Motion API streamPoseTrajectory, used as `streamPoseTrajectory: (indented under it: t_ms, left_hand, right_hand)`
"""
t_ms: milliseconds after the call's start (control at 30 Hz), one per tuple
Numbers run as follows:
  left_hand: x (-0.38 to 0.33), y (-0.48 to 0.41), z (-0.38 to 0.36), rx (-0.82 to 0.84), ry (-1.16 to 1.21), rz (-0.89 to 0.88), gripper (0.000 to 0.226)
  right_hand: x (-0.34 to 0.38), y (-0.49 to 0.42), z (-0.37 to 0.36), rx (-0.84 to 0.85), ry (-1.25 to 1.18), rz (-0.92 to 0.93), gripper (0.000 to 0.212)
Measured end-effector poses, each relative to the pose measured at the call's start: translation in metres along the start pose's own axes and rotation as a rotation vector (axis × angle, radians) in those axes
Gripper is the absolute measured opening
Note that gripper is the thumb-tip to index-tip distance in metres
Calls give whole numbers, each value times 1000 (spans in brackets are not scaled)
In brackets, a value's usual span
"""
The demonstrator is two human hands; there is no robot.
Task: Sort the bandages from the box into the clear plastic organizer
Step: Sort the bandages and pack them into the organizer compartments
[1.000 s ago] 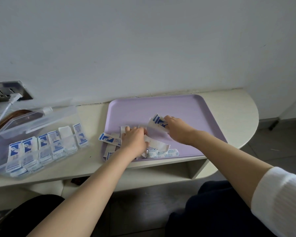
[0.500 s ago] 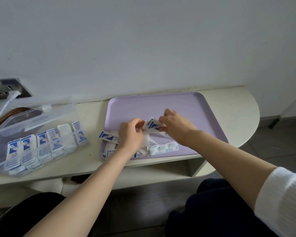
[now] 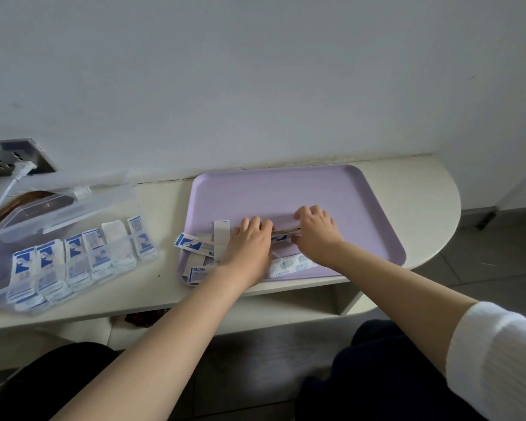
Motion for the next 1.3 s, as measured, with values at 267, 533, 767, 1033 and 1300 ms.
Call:
streamPoseTrajectory:
  t_ms: [267, 533, 767, 1033, 1300]
  left_hand:
    - [0, -5, -5, 74, 119, 11, 35]
    - [2, -5, -1, -79, 127, 28, 31]
    - [-3, -10, -7, 170, -2, 32, 32]
    - [-6, -5, 2, 77, 71, 45, 23]
    - [7, 4, 43, 26, 236, 41, 13]
  right_hand:
    - [8, 16, -5, 166, -335, 104, 47]
    - [1, 2, 1, -13, -378, 90, 21]
    - [4, 4, -2, 144, -227, 170, 55]
    - [5, 6, -1, 15, 47, 272, 30]
    - [16, 14, 24, -40, -124, 363, 25]
Point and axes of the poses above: each hand's wrist, its own y-axis away from the middle knuckle, its own z-axis out of the back of the hand, x = y × z, the point moved 2 cm from there along -y, towards the middle knuckle, and after that the axes turned 13 degrees about -z, right-handed, at the moved point
